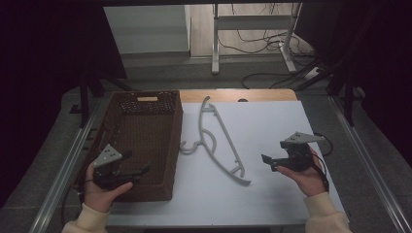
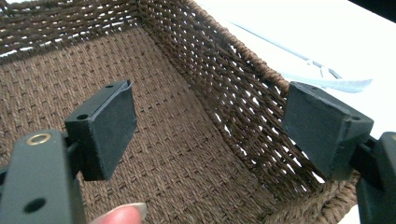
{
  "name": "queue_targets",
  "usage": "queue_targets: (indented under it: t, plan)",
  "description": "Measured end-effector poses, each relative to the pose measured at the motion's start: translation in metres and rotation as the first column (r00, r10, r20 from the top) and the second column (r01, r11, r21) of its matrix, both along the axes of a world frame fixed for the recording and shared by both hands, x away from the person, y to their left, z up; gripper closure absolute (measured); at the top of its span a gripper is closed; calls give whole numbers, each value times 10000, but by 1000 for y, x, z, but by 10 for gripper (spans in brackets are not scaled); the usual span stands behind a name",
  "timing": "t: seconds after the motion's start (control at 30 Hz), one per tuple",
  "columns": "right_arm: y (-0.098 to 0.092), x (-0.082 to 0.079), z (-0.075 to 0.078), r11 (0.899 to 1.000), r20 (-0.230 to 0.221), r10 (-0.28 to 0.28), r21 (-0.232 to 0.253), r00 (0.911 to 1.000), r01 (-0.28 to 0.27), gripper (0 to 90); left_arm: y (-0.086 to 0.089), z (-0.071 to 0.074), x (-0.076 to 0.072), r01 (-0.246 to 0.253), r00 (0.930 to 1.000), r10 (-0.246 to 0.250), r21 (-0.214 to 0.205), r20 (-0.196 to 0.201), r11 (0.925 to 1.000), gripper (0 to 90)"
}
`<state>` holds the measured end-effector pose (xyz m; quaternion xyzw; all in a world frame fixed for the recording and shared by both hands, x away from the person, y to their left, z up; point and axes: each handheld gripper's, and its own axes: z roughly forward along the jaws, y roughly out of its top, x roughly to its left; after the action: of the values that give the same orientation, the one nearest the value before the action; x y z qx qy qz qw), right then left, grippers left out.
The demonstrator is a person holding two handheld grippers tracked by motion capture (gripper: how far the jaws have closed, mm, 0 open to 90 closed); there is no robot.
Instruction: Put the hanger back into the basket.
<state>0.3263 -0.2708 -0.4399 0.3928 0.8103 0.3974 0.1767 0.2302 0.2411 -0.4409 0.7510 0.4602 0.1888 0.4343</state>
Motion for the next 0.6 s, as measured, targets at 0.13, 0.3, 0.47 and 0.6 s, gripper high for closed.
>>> queue_targets:
  t: [0.13, 0.3, 0.47, 0.6]
  plan:
    - [0, 0, 0, 10000, -12, 10, 16, 10000, -10, 117, 0, -1, 0, 24, 10000, -24, -41, -40, 10000, 178]
    - [-1, -1, 1, 10000, 29, 29, 46, 10000, -29, 120, 0, 0, 0, 80, 10000, -80, -19, -38, 10000, 178]
    - [-1, -1, 1, 10000, 77, 9, 63, 10000, -9, 125, -1, -1, 1, 78, 10000, -78, -1, -51, 10000, 177]
    - [-1, -2, 2, 9999, 85, -23, 109, 10000, 23, 130, 0, -1, 1, 85, 9999, -85, 0, -56, 10000, 177]
